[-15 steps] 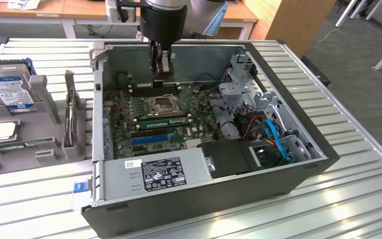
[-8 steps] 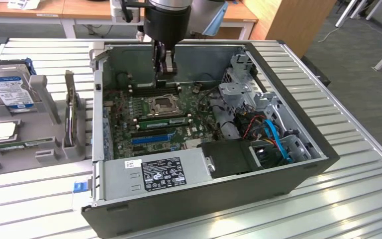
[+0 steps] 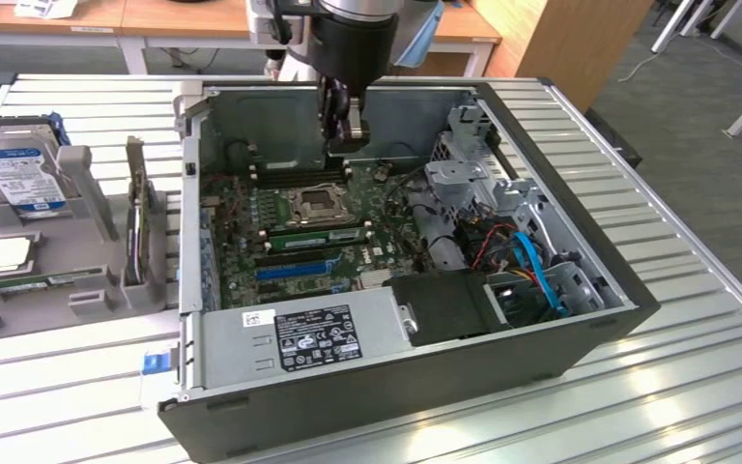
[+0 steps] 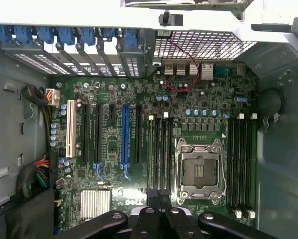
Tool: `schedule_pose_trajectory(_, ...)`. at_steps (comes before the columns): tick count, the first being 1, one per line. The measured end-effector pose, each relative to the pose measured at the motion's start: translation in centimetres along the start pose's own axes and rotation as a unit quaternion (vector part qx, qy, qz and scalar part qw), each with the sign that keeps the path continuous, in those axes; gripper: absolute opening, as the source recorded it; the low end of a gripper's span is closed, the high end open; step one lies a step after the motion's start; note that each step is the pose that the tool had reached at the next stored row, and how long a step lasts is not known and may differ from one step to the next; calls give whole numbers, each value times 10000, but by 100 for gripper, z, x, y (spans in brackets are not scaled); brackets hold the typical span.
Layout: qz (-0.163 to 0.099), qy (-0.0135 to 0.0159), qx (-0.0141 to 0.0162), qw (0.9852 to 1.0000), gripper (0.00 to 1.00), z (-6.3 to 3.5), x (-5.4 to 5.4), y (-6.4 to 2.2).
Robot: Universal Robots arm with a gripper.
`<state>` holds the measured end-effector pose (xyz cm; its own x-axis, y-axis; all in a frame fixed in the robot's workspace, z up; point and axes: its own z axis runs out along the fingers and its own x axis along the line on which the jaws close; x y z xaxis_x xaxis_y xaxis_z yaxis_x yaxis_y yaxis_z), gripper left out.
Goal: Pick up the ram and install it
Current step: 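Press down the ram until it locks into place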
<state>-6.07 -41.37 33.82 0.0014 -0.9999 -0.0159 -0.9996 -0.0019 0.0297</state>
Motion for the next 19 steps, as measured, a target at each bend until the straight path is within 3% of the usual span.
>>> schedule_pose_trajectory(1, 0, 0, -1, 10000, 10, -1, 0, -43)
schedule_pose_trajectory(4, 1, 0, -1, 10000, 10, -2, 0, -64)
schedule_pose_trajectory(19, 8, 0, 0, 10000, 10, -2, 0, -70)
